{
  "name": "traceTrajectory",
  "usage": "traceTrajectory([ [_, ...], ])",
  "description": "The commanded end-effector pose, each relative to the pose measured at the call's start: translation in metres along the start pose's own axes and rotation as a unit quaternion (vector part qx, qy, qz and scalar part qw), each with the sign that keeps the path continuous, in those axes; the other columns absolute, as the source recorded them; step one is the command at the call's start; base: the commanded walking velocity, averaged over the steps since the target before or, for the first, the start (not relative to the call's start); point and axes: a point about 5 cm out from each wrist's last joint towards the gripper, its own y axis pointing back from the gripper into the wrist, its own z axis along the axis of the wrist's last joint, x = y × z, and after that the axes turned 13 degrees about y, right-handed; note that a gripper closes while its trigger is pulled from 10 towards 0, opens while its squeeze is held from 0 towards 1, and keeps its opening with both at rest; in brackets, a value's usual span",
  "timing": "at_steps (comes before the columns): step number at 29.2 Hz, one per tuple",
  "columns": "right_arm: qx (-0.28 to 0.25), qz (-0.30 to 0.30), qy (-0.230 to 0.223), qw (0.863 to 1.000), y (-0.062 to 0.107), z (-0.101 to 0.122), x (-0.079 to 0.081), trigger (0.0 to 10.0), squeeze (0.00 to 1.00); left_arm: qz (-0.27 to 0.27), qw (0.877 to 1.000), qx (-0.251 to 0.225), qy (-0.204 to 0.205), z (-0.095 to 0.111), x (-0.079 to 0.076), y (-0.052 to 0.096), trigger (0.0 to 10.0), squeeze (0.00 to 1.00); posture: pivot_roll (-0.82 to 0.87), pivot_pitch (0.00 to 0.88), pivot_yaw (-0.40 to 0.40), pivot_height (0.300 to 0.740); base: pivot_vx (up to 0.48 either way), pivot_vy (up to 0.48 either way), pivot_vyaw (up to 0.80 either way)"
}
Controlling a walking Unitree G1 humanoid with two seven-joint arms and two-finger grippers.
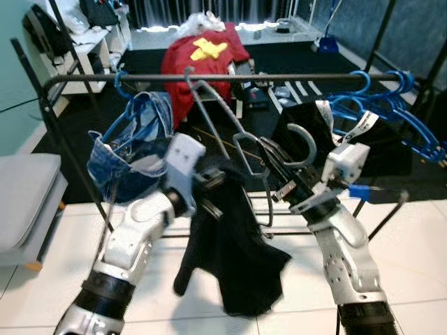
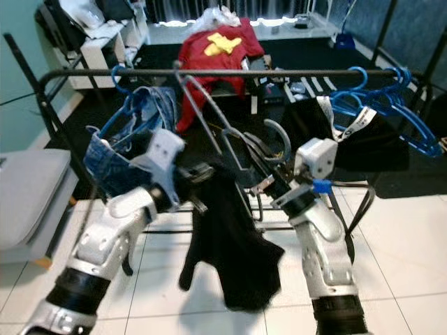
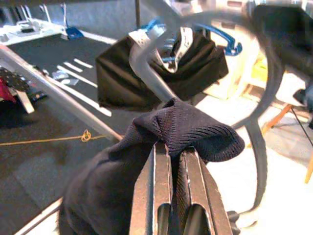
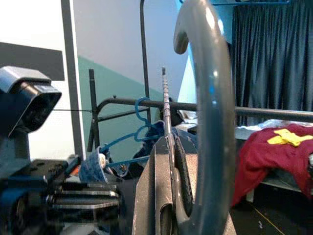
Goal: Hang hanger
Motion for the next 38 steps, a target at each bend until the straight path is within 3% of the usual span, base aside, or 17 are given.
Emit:
traceTrajectory([
  [1,0.019,-0.001,-0.003,1.000,-0.004,-0.008,0.000,10.0,0.00,-0.035,0.999,-0.020,0.000,0.011,-0.012,0.000,0.0,0.00,0.05,0.059,0.040,0.740,0.000,0.000,0.00],
  [5,0.019,-0.089,0.018,0.996,-0.026,-0.015,-0.024,10.0,0.00,-0.094,0.995,0.004,0.015,0.007,-0.045,-0.003,0.0,0.00,0.06,0.056,0.040,0.740,0.000,0.000,0.00],
  [9,0.010,-0.127,0.027,0.992,-0.031,-0.009,-0.034,10.0,0.00,-0.079,0.997,0.020,0.013,0.001,-0.042,-0.001,0.0,0.00,0.06,0.060,0.042,0.740,0.000,0.000,0.00],
  [11,0.005,-0.148,0.037,0.988,-0.034,0.000,-0.043,10.0,0.00,-0.015,0.999,0.046,0.004,-0.012,-0.022,0.006,0.0,0.00,0.06,0.062,0.037,0.740,0.000,0.000,0.00],
  [12,0.007,-0.158,0.050,0.986,-0.034,0.008,-0.051,10.0,0.00,0.054,0.996,0.070,-0.006,-0.025,0.000,0.016,0.0,0.00,0.06,0.065,0.036,0.740,0.000,0.000,0.00],
  [13,0.007,-0.158,0.050,0.986,-0.034,0.008,-0.051,10.0,0.00,0.054,0.996,0.070,-0.006,-0.025,0.000,0.016,0.0,0.00,0.06,0.065,0.036,0.740,0.000,0.000,0.00],
  [14,0.029,-0.154,0.045,0.987,-0.031,0.014,-0.057,10.0,0.00,0.154,0.984,0.090,-0.016,-0.042,0.033,0.035,0.0,0.00,0.05,0.074,0.039,0.740,0.000,0.000,0.00],
  [17,0.052,-0.149,0.044,0.987,-0.028,0.016,-0.059,10.0,0.00,0.224,0.969,0.101,-0.021,-0.054,0.054,0.052,0.0,0.00,0.04,0.076,0.040,0.740,0.000,0.000,0.00],
  [19,0.222,-0.140,0.024,0.965,-0.002,-0.024,-0.056,10.0,0.00,0.345,0.935,0.083,0.008,-0.067,0.079,0.080,0.0,0.00,0.03,0.079,0.040,0.740,0.000,0.000,0.00],
  [20,0.222,-0.140,0.024,0.965,-0.002,-0.024,-0.056,10.0,0.00,0.345,0.935,0.083,0.008,-0.067,0.079,0.080,0.0,0.00,0.03,0.079,0.040,0.740,0.000,0.000,0.00],
  [21,0.281,-0.141,0.015,0.949,0.011,-0.042,-0.053,10.0,0.00,0.376,0.924,0.070,0.028,-0.068,0.082,0.086,0.0,0.00,0.03,0.079,0.040,0.740,0.000,0.000,0.00],
  [24,0.281,-0.141,0.015,0.949,0.011,-0.042,-0.053,10.0,0.00,0.376,0.924,0.070,0.028,-0.068,0.082,0.086,0.0,0.00,0.03,0.079,0.040,0.740,0.000,0.000,0.00],
  [25,0.337,-0.138,0.000,0.931,0.028,-0.061,-0.044,10.0,0.00,0.405,0.910,0.062,0.061,-0.071,0.083,0.093,1.5,0.00,0.05,0.079,0.030,0.740,0.000,0.000,0.00],
  [27,0.337,-0.138,0.000,0.931,0.028,-0.061,-0.044,10.0,0.00,0.405,0.910,0.062,0.061,-0.071,0.083,0.093,1.5,0.00,0.05,0.079,0.030,0.740,0.000,0.000,0.00],
  [28,0.372,-0.130,-0.023,0.919,0.045,-0.079,-0.028,10.0,0.00,0.416,0.904,0.046,0.088,-0.071,0.078,0.099,10.0,0.00,0.05,0.081,0.019,0.740,0.000,0.000,0.00],
  [33,0.401,-0.135,-0.028,0.906,0.064,-0.093,-0.010,10.0,0.00,0.396,0.912,0.025,0.105,-0.071,0.063,0.101,10.0,0.00,0.04,0.083,0.029,0.740,0.000,0.000,0.00],
  [38,0.373,-0.151,0.026,0.915,0.051,-0.085,-0.021,10.0,0.00,0.358,0.926,0.030,0.119,-0.080,0.044,0.095,10.0,0.00,0.02,0.088,0.052,0.740,0.000,0.000,0.00],
])
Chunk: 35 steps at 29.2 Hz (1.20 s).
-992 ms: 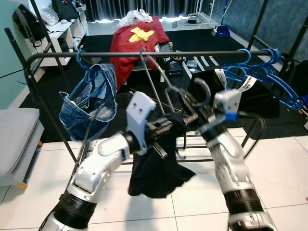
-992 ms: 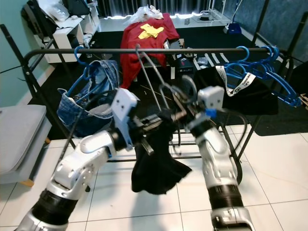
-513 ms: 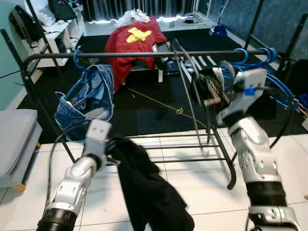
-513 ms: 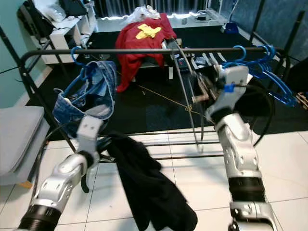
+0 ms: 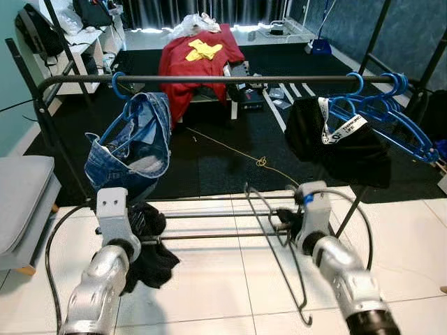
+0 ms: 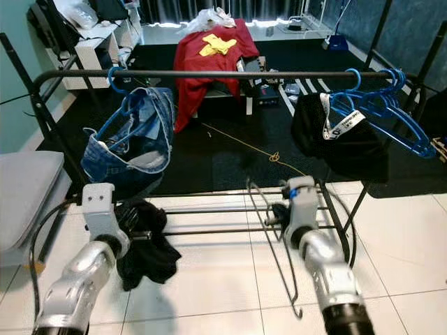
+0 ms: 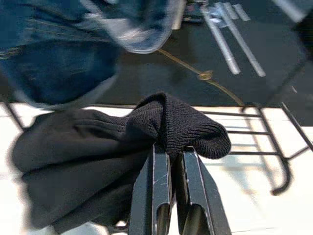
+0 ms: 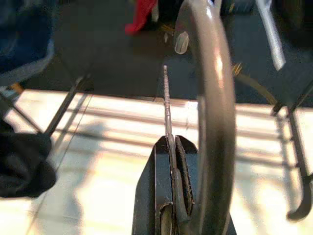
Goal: Hang hanger
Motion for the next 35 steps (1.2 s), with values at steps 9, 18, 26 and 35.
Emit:
traceTrajectory([
  [9,-0.091,-0.029,0.003,0.995,-0.006,0.033,-0.009,10.0,0.00,-0.038,0.998,-0.046,-0.025,0.003,-0.020,0.001,10.0,0.00,0.05,0.083,0.026,0.740,0.000,0.000,0.00],
  [18,-0.130,-0.055,-0.015,0.990,-0.013,0.051,-0.012,10.0,0.00,-0.091,0.994,-0.038,-0.042,0.004,-0.034,-0.002,10.0,0.00,0.06,0.085,0.048,0.740,0.065,0.000,0.00],
  [26,-0.154,-0.045,-0.011,0.987,-0.011,0.058,-0.008,10.0,0.00,-0.114,0.991,-0.043,-0.045,0.005,-0.045,-0.004,10.0,0.00,0.06,0.076,0.045,0.740,0.360,0.000,0.00],
  [35,-0.159,-0.024,0.001,0.987,-0.013,0.056,-0.001,10.0,0.00,-0.118,0.990,-0.054,-0.050,0.007,-0.049,-0.006,10.0,0.00,0.05,0.072,0.040,0.740,0.439,0.000,0.00],
])
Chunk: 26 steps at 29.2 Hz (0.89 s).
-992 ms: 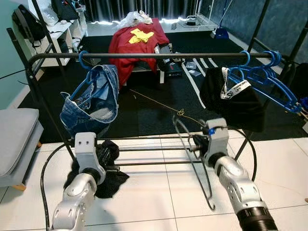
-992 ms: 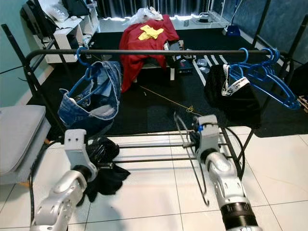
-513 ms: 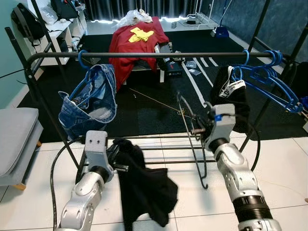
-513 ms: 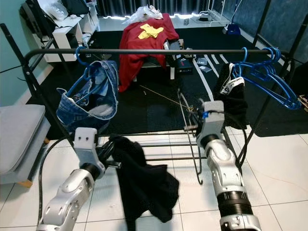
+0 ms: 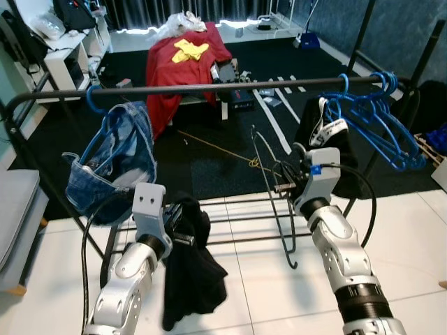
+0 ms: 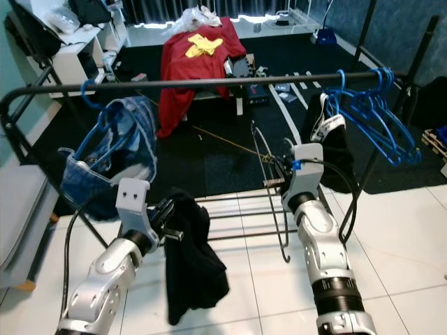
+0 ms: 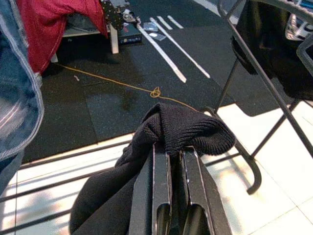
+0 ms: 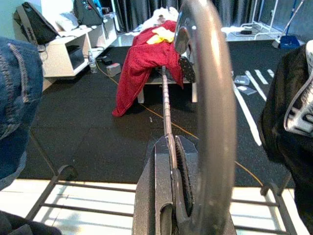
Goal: Hang hanger
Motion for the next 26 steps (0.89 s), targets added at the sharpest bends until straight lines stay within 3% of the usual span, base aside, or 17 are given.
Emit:
traceTrajectory([
  [1,-0.004,0.014,-0.001,1.000,-0.0011,-0.0002,0.0077,10.0,0.00,-0.005,1.000,-0.019,0.000,0.0063,-0.0029,-0.0019,10.0,0.00,0.05,0.073,0.040,0.740,0.435,0.000,0.00],
  [14,-0.006,0.027,-0.009,1.000,-0.0039,0.0004,0.0073,10.0,0.00,-0.003,1.000,-0.022,0.001,0.0068,-0.0015,-0.0038,10.0,0.00,0.05,0.068,0.035,0.740,0.421,0.000,0.00],
  [26,-0.007,0.039,-0.012,0.999,-0.0050,0.0030,0.0084,10.0,0.00,-0.003,1.000,-0.020,-0.006,0.0030,-0.0034,-0.0030,10.0,0.00,0.04,0.068,0.034,0.740,0.000,0.000,0.00],
])
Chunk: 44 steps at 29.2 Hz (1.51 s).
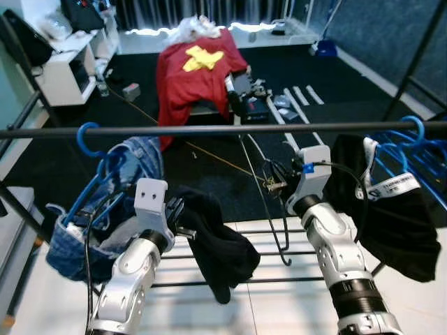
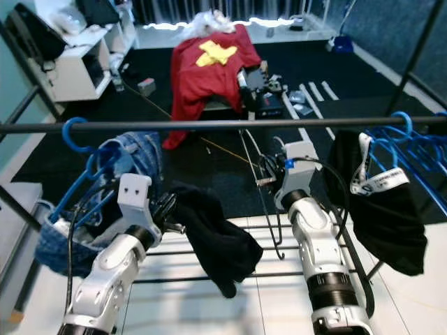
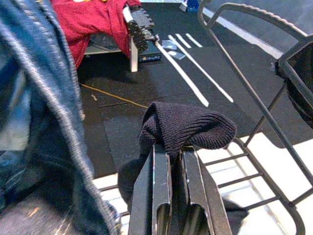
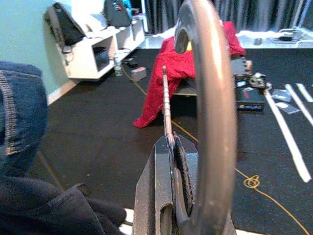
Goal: Hang hanger
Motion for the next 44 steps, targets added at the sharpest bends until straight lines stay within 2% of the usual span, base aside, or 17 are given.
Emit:
traceTrajectory([
  [1,0.002,0.006,0.001,1.000,0.002,0.000,-0.001,10.0,0.00,-0.002,1.000,-0.004,-0.005,0.000,-0.001,0.001,10.0,0.00,0.04,0.068,0.034,0.740,0.000,0.000,0.00],
  [8,0.005,0.008,0.014,1.000,-0.002,0.006,-0.004,10.0,0.00,-0.007,1.000,-0.003,-0.009,-0.001,-0.002,0.001,10.0,0.00,0.04,0.069,0.037,0.740,0.000,0.000,0.00],
  [14,-0.003,0.005,0.034,0.999,-0.012,0.024,-0.010,10.0,0.00,-0.013,1.000,-0.002,-0.011,-0.001,-0.004,0.001,10.0,0.00,0.04,0.069,0.035,0.740,0.000,0.000,0.00],
  [20,0.002,-0.002,0.038,0.999,-0.030,0.046,-0.021,10.0,0.00,-0.016,1.000,0.001,-0.011,-0.001,-0.004,0.001,10.0,0.00,0.04,0.067,0.037,0.740,0.000,0.000,0.00],
  [22,-0.005,0.012,0.049,0.999,-0.037,0.058,-0.020,10.0,0.00,-0.017,1.000,0.001,-0.011,-0.001,-0.004,0.001,10.0,0.00,0.04,0.064,0.033,0.740,0.000,0.000,0.00],
  [26,-0.008,0.019,0.064,0.998,-0.045,0.069,-0.018,10.0,0.00,-0.022,1.000,0.005,-0.011,-0.002,-0.005,0.000,10.0,0.00,0.03,0.058,0.037,0.740,0.000,0.000,0.00],
  [31,0.000,0.007,0.041,0.999,-0.053,0.074,-0.022,10.0,0.00,-0.038,0.999,0.018,-0.015,-0.006,-0.007,0.002,10.0,0.00,0.03,0.052,0.041,0.740,0.000,0.000,0.00],
  [34,0.018,0.008,0.032,0.999,-0.057,0.074,-0.024,10.0,0.00,-0.044,0.999,0.021,-0.015,-0.006,-0.008,0.002,10.0,0.00,0.03,0.049,0.042,0.740,0.000,0.000,0.00],
  [36,0.049,0.020,0.019,0.998,-0.063,0.072,-0.026,10.0,0.00,-0.053,0.998,0.028,-0.018,-0.008,-0.008,0.003,10.0,0.00,0.03,0.042,0.039,0.740,0.000,0.000,0.00],
  [44,0.081,0.019,0.009,0.996,-0.072,0.078,-0.037,10.0,0.00,-0.065,0.997,0.041,-0.021,-0.011,-0.008,0.006,10.0,0.00,0.03,0.036,0.035,0.740,0.000,0.000,0.00],
])
